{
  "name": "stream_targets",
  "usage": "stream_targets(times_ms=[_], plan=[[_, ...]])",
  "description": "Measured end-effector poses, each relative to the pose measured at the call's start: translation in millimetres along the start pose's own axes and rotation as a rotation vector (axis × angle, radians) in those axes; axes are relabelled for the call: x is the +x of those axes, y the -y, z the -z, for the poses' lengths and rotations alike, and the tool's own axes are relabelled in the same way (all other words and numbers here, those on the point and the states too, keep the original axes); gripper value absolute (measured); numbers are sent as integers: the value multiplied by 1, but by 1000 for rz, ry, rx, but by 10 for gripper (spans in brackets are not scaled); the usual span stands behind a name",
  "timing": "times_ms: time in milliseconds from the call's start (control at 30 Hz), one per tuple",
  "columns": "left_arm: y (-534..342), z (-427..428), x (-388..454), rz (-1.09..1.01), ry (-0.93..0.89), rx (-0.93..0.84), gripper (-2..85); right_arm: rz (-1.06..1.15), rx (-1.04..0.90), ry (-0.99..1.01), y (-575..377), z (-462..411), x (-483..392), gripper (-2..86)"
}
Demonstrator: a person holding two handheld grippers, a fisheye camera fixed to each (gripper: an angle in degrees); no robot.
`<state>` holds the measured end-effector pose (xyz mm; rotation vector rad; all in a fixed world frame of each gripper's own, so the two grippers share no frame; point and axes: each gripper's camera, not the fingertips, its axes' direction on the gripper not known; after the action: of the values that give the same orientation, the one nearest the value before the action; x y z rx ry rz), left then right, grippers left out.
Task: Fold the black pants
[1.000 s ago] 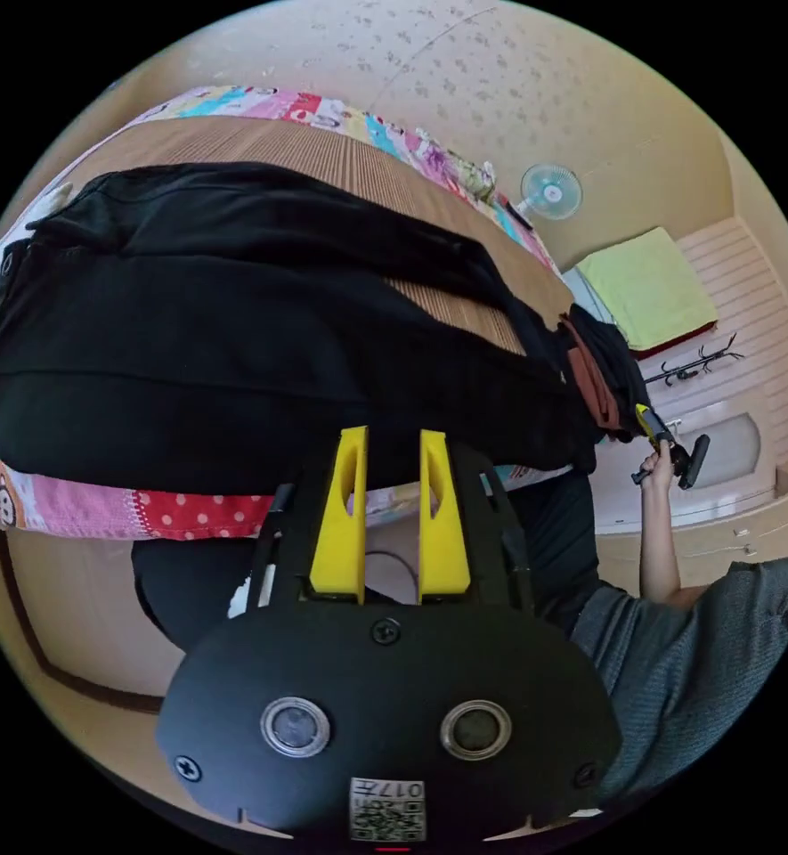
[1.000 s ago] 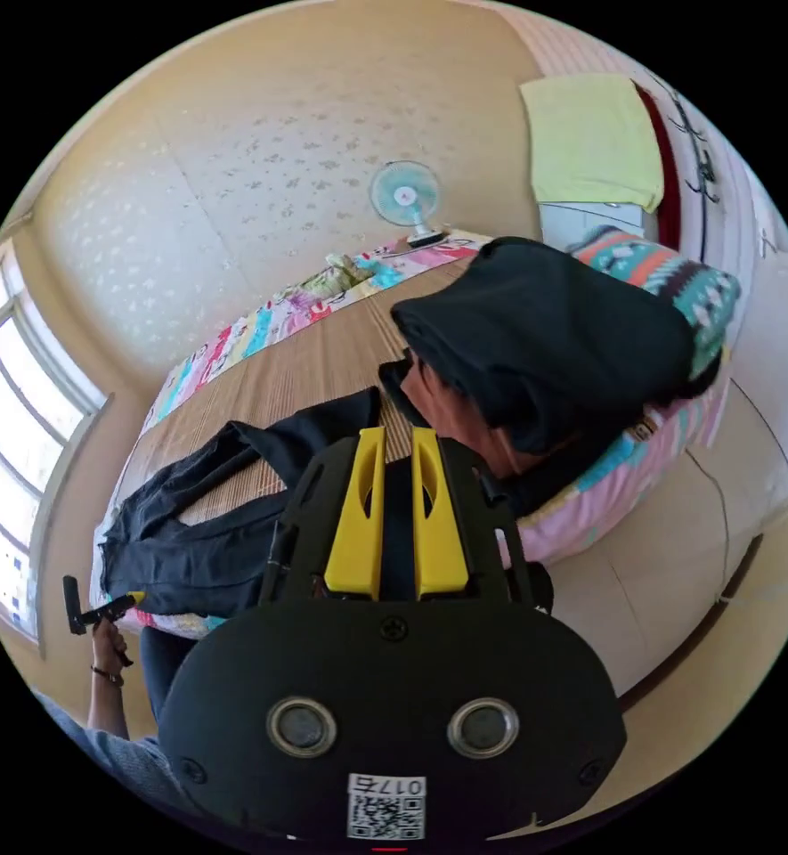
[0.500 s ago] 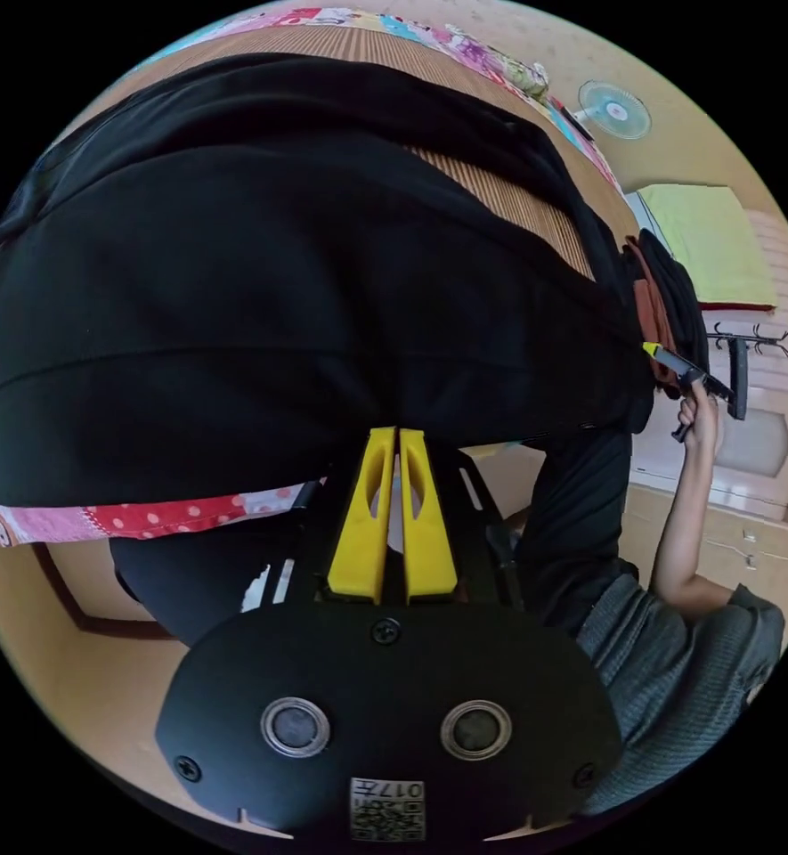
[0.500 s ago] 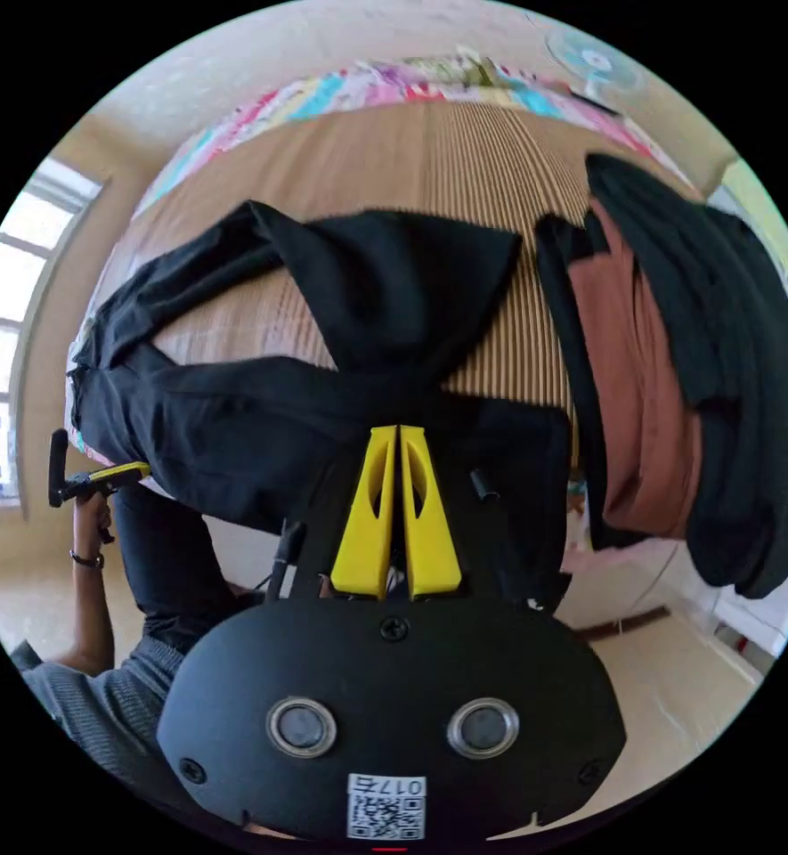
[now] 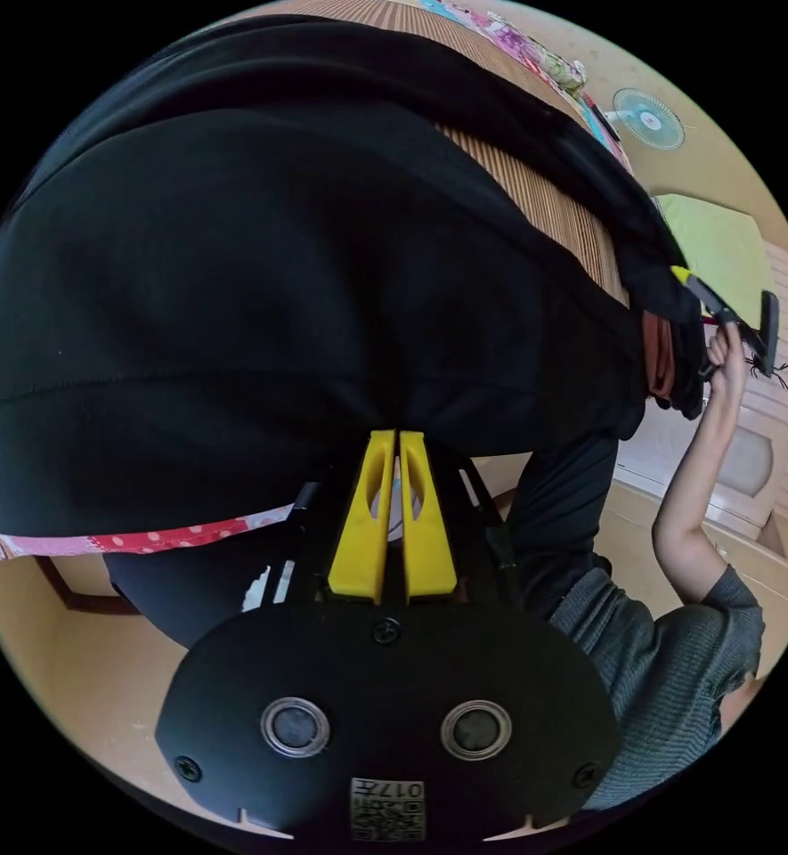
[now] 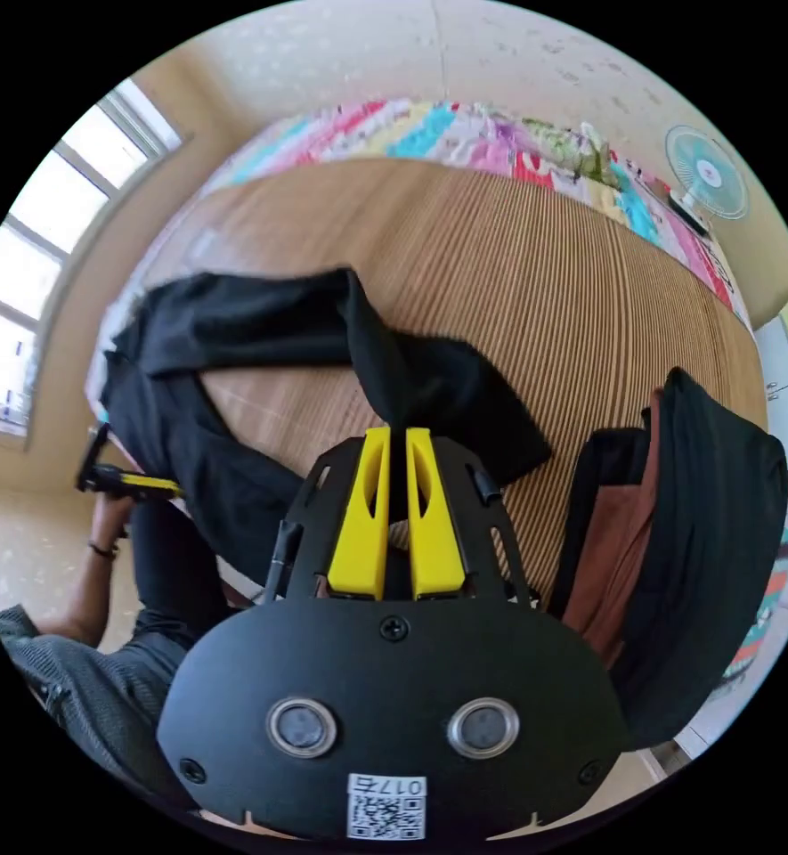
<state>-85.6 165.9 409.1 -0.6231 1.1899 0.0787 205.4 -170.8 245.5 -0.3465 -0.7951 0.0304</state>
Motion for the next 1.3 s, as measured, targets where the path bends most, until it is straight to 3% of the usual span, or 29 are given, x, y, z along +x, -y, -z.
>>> stream_targets(times_ms=[100,233,367,433,533,633,700,767,833,867,1000,1100,1300], plan=[[4,-2,3,-18,4,-15,-5,24,208,127,-6,82,13,27],[7,-3,9,-31,22,-17,-5,-13,136,-125,33,82,48,25],[9,1,11,-32,13,-26,-5,-281,-41,-341,55,16,127,36],[7,3,11,-30,6,-17,-5,-350,56,-422,34,18,125,47],[2,9,13,-22,4,12,-5,-256,262,-339,-5,14,81,62],[0,17,19,-19,29,25,-5,-25,277,-260,-27,-29,17,60],[1,22,24,-25,54,16,-5,165,162,-337,-31,-76,-19,45],[2,30,32,-40,87,-3,-5,216,-95,-702,-30,-154,-33,42],[2,37,35,-50,103,-10,-5,198,-113,-958,-36,-180,-30,60],[1,42,37,-52,107,-7,-5,205,-89,-972,-40,-180,-28,61],[-9,60,34,-46,86,41,-5,78,-155,-814,-35,-158,7,28],[-22,77,27,-46,36,108,-5,-148,-181,-694,-42,-115,53,17],[-56,111,-9,-39,-199,285,-4,-608,-5,-482,-167,-34,108,7]])
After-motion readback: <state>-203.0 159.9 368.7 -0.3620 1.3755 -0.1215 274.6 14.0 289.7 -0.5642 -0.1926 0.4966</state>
